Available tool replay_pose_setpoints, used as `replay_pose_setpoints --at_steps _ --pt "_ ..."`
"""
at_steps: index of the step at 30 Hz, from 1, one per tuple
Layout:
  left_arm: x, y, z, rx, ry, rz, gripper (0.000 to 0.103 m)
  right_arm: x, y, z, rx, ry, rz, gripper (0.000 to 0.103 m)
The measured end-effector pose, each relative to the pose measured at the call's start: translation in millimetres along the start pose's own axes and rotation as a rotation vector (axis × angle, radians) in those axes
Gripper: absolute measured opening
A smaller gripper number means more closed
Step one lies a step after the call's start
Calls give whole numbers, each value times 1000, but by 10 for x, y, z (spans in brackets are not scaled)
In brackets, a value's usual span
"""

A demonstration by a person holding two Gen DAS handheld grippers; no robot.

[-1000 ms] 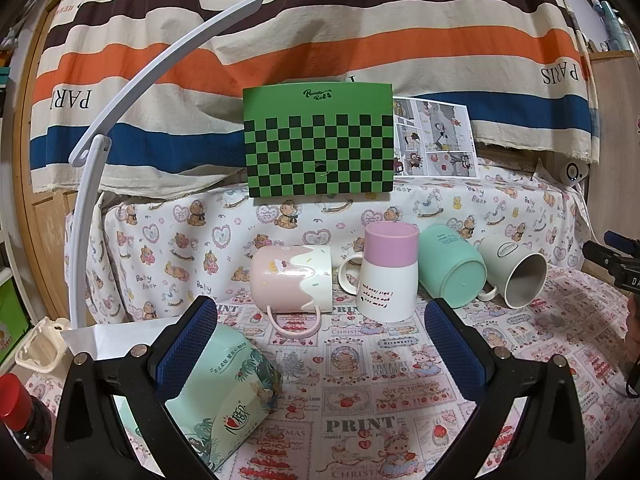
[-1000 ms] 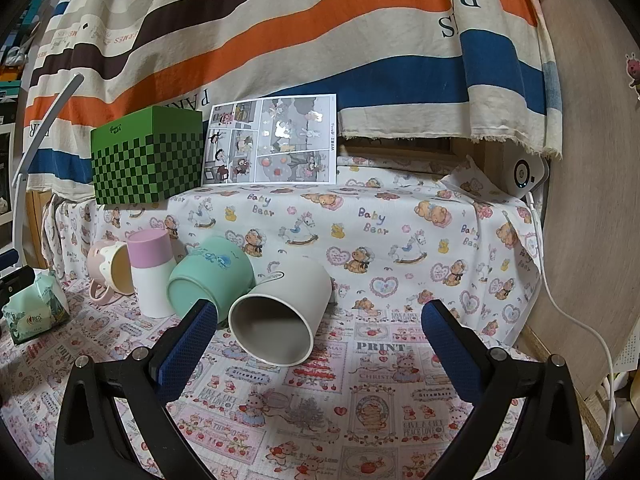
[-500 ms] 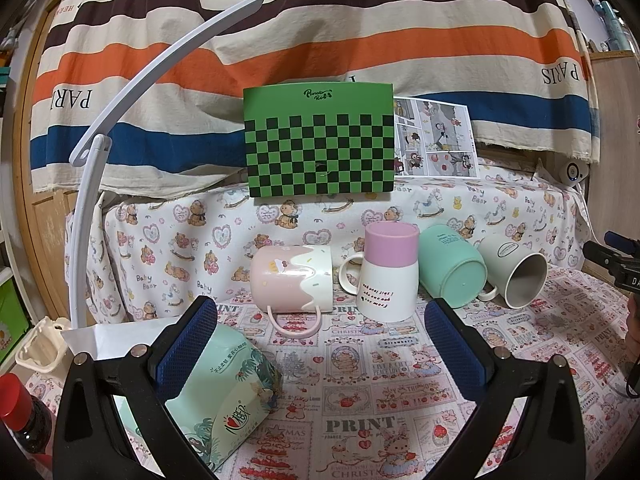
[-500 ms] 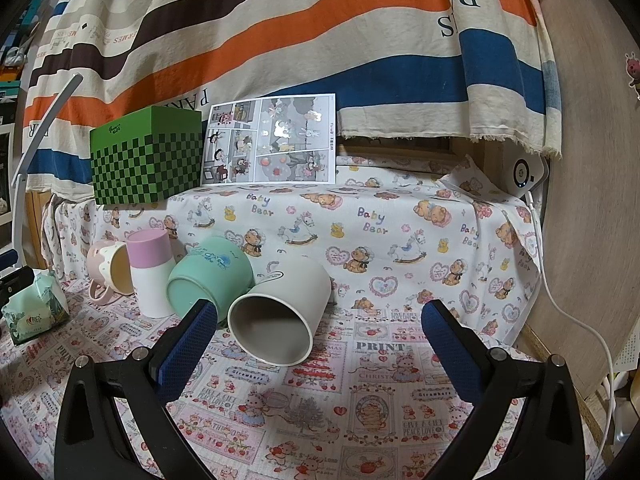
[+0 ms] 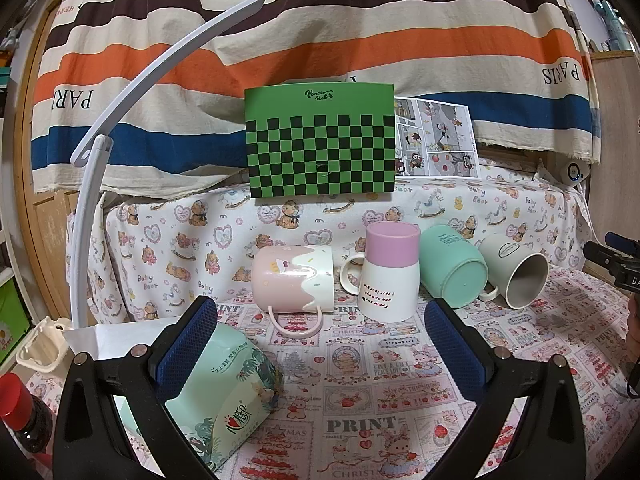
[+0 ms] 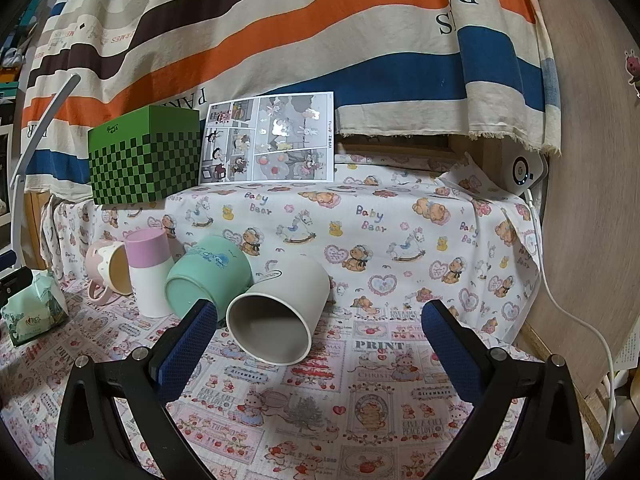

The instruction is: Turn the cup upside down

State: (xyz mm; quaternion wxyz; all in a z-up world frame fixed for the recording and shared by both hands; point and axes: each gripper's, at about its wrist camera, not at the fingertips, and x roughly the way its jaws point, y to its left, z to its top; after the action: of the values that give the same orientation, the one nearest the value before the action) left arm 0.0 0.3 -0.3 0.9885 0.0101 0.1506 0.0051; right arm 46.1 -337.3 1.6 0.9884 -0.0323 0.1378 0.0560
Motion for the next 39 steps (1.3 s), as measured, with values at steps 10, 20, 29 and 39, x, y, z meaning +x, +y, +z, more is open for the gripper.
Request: replay_pose_setpoints --at_steps 10,20,29,39 --pt "-2 -4 -1 1 0 1 103 -2 9 14 0 -1 0 103" --pt "-2 -7 -1 2 -1 2 103 -41 -13 -24 18 -14 0 103" --pt "2 12 -9 4 -1 2 103 4 -144 420 170 110 70 103" --pt "13 23 -23 3 4 -4 103 1025 3 789 165 492 58 103"
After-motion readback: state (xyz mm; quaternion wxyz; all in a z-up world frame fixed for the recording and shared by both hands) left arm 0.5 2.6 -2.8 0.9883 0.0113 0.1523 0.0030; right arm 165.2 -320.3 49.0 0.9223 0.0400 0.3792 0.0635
